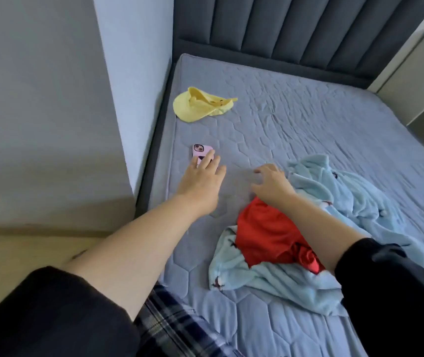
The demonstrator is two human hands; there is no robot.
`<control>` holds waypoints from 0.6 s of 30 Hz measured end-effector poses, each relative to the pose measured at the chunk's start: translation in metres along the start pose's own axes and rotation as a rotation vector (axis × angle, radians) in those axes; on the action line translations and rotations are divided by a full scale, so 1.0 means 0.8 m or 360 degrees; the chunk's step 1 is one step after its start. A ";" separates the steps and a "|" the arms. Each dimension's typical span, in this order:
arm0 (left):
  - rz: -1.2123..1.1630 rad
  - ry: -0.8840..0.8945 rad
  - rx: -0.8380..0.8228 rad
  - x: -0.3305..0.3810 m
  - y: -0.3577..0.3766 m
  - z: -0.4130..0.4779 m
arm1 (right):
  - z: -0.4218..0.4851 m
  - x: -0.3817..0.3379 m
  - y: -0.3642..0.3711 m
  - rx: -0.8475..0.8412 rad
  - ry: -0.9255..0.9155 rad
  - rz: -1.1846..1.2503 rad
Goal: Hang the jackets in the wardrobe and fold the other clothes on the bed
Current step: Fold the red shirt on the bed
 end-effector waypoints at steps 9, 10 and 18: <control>-0.0159 0.0011 -0.0457 0.104 0.075 -0.025 | -0.090 0.109 0.077 -0.0593 -0.0104 -0.0831; -0.0204 0.0021 -0.0491 0.106 0.080 -0.023 | -0.084 0.106 0.078 -0.0537 -0.0105 -0.0776; -0.1333 -0.0097 -0.0502 0.085 0.088 -0.007 | -0.022 0.029 0.012 0.0182 -0.0216 0.0652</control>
Point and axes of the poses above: each hand's wrist, its own z-axis towards the middle knuckle, its own y-axis out of the palm, x = y × z, the point moved 6 cm from there along z, towards the middle knuckle, and after that the axes turned 14 degrees about -y, right-handed, at the moved point
